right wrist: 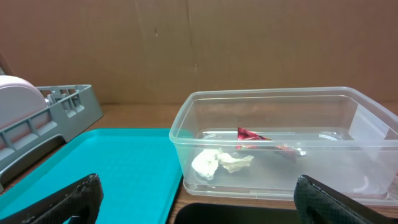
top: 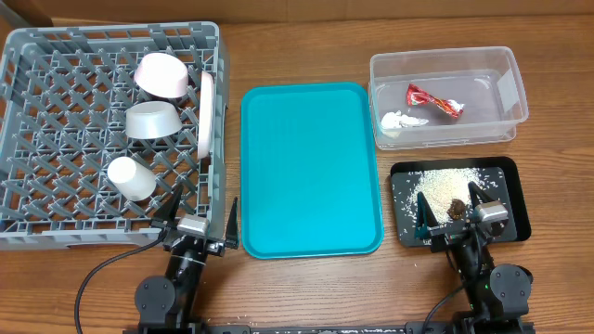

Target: Sort waste into correct bins and load items into the dishwasher

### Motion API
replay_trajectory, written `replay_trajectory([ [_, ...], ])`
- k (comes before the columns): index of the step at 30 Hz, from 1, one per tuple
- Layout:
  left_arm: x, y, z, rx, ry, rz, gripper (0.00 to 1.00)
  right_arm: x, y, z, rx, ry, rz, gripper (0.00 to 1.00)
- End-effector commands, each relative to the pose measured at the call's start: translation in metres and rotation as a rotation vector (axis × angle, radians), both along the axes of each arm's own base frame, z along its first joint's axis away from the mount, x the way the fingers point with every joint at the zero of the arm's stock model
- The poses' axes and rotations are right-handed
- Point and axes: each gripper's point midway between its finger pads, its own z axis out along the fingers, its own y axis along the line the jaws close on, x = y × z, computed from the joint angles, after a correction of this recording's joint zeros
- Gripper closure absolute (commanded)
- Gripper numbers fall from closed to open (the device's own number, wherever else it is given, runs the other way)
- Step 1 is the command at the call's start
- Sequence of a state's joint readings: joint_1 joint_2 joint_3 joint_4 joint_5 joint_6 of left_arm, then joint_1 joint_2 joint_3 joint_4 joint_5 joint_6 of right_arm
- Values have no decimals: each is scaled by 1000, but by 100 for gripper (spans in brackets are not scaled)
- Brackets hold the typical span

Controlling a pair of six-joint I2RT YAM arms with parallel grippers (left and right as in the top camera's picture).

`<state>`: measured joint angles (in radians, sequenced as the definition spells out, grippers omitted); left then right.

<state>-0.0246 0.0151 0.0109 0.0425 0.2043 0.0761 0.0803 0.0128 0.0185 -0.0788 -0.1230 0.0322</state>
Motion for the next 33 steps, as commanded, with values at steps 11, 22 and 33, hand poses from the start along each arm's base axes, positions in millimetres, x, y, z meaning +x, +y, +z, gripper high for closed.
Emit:
replay_trajectory([
  [11, 0, 2, -26, -17, 106, 15, 0, 0, -1, -1, -3, -6, -7, 0],
  [22, 0, 2, -26, -17, 105, 15, 0, 0, -1, -1, -3, -6, -7, 0],
  [33, 0, 2, -26, -17, 106, 15, 0, 0, -1, -1, -3, -6, -7, 0],
])
